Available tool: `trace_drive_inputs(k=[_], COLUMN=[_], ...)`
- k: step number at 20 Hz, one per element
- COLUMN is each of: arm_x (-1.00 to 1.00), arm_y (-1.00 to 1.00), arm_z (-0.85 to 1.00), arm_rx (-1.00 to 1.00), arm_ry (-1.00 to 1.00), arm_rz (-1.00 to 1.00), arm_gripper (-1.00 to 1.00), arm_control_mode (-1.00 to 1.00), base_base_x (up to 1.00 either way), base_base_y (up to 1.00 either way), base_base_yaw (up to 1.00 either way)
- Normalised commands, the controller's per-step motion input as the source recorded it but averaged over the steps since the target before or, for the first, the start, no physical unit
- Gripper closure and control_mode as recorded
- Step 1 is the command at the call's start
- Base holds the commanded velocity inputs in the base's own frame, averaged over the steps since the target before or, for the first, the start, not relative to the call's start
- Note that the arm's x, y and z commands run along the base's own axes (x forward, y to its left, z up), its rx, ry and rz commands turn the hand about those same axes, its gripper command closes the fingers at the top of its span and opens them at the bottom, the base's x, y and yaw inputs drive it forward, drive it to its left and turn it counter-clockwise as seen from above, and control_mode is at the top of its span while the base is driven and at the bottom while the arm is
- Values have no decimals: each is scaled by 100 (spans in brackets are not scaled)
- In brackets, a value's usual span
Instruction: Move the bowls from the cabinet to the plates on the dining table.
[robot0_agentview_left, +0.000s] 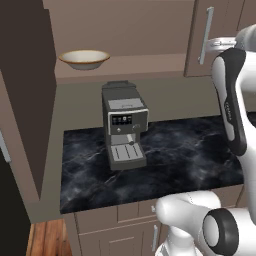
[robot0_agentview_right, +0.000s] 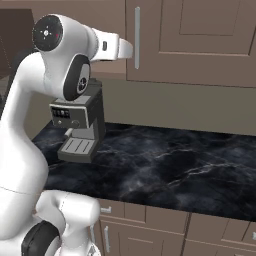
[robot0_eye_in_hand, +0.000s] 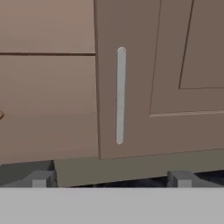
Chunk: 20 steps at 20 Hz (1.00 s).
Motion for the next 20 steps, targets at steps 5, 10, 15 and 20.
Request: trace_drive_inputs(k=[5, 10, 15, 20], arm_x=[26, 20, 25, 26], arm_y=[-8, -13, -5, -7], arm_z=[0, 0, 0, 0], arm_rx=[1, 1, 0, 0], arm_ry=[0, 0, 0, 0], arm_rz=[1, 1, 0, 0], arm_gripper=[-100, -100, -100, -100], arm_control_mode=[-100, -100, -100, -100], base_base_x=[0, 0, 0, 0], base_base_y=[0, 0, 0, 0], base_base_yaw=[0, 0, 0, 0])
